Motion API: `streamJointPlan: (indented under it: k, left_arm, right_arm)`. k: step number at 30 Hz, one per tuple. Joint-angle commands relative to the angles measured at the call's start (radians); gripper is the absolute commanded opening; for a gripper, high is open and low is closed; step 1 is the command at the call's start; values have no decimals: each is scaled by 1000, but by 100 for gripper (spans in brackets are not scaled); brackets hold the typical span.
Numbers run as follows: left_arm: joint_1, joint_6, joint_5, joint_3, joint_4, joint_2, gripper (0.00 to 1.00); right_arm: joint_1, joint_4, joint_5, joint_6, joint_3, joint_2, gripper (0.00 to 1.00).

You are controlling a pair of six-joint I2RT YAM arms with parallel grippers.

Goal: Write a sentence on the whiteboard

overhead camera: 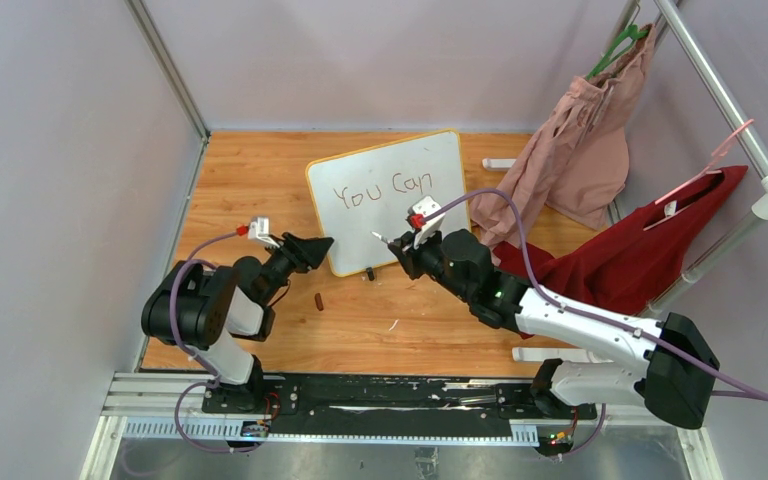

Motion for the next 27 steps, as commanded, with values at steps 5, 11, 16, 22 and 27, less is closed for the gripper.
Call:
streamJointPlan:
  k: [5, 11, 16, 22, 27]
  left_arm:
    - [6, 45, 52, 16, 46, 71, 57]
    - [7, 38, 71, 28, 51, 91, 45]
    - [6, 30, 73, 30, 53, 93, 39]
    - [6, 33, 76, 31, 52, 98, 28]
    - [6, 36, 79, 31, 54, 97, 19]
  right_arm:
    - [13, 34, -15, -4, 21, 22, 0]
    - [13, 38, -21, 5, 37, 51, 0]
    - [13, 39, -22, 5, 43, 61, 0]
    - [13, 45, -21, 5, 49, 82, 0]
    - [13, 64, -1, 3, 56, 106, 0]
